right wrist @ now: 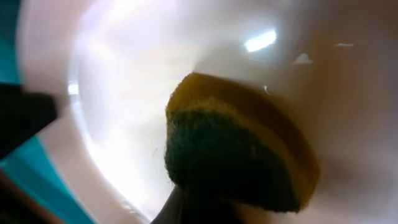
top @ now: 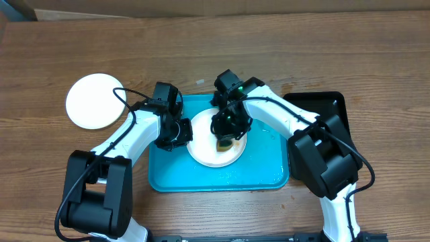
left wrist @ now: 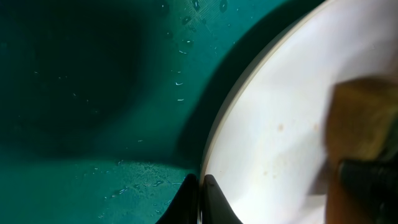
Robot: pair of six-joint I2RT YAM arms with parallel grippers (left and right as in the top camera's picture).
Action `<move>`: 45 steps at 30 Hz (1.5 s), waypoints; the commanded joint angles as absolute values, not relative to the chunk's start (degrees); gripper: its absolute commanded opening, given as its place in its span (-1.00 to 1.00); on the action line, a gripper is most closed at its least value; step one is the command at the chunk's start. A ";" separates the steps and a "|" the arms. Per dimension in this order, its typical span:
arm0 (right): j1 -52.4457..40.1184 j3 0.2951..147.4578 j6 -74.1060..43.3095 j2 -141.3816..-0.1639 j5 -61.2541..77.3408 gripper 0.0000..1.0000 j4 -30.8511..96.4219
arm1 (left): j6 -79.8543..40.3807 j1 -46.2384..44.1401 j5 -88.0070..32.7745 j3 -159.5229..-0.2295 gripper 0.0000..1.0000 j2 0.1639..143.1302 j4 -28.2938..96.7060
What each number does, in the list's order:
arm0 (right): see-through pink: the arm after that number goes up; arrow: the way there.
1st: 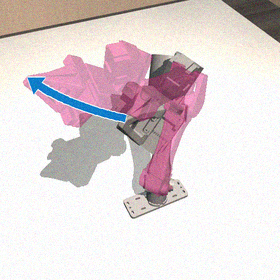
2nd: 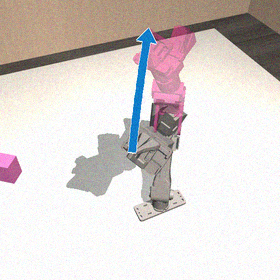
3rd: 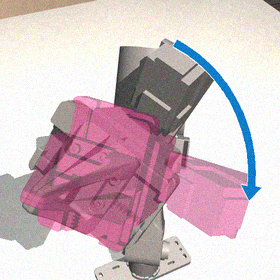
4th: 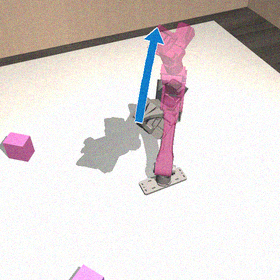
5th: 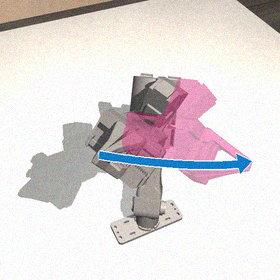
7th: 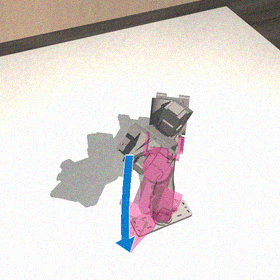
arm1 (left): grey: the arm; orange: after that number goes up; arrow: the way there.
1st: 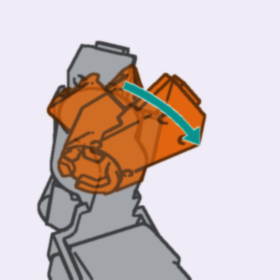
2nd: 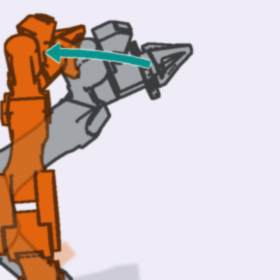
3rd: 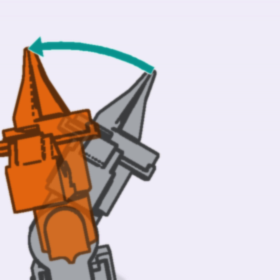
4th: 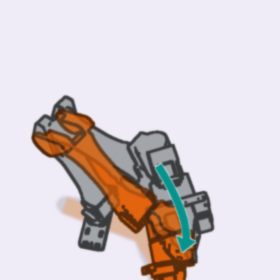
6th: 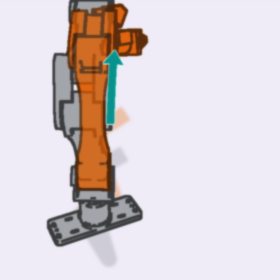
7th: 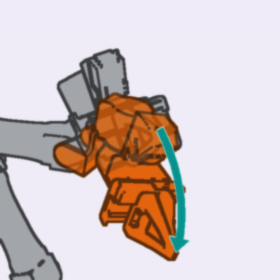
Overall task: Clean dirty plates on tray and stack at the side
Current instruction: 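Scrub the white plate held by left gripper with the sponge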
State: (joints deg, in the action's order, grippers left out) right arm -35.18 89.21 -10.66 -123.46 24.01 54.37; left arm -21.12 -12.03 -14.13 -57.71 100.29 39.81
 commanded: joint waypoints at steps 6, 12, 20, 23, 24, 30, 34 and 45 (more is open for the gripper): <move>-30.79 98.72 -7.33 -121.34 33.54 -0.92 62.11 | -21.89 -12.40 -14.46 -57.36 -0.92 100.01 40.25; -28.80 100.73 -7.20 -118.06 27.53 -0.92 66.43 | -21.89 -12.40 -14.46 -57.36 -0.91 100.01 39.83; -32.27 96.66 -7.51 -118.08 10.76 -0.92 64.79 | -21.89 -12.40 -14.46 -57.36 -0.92 100.01 39.77; -34.37 94.08 -7.46 -118.08 4.29 -0.92 61.93 | -21.89 -12.40 -14.44 -57.36 -0.91 100.01 39.75; -35.18 93.08 -7.44 -118.08 2.07 -0.92 60.80 | -21.89 -12.40 -14.44 -57.36 -0.92 100.01 39.72; -37.85 88.05 -6.98 -118.08 -2.07 -0.92 55.09 | -21.89 -12.40 -14.44 -57.36 -0.92 100.01 39.75; -37.98 83.64 -5.48 -118.08 -1.65 -0.92 50.06 | -21.89 -12.40 -14.44 -57.36 -0.92 100.01 39.72; -38.06 81.28 -1.06 -118.08 5.74 -0.92 52.25 | -21.89 -12.40 -14.44 -57.36 -0.92 100.01 39.77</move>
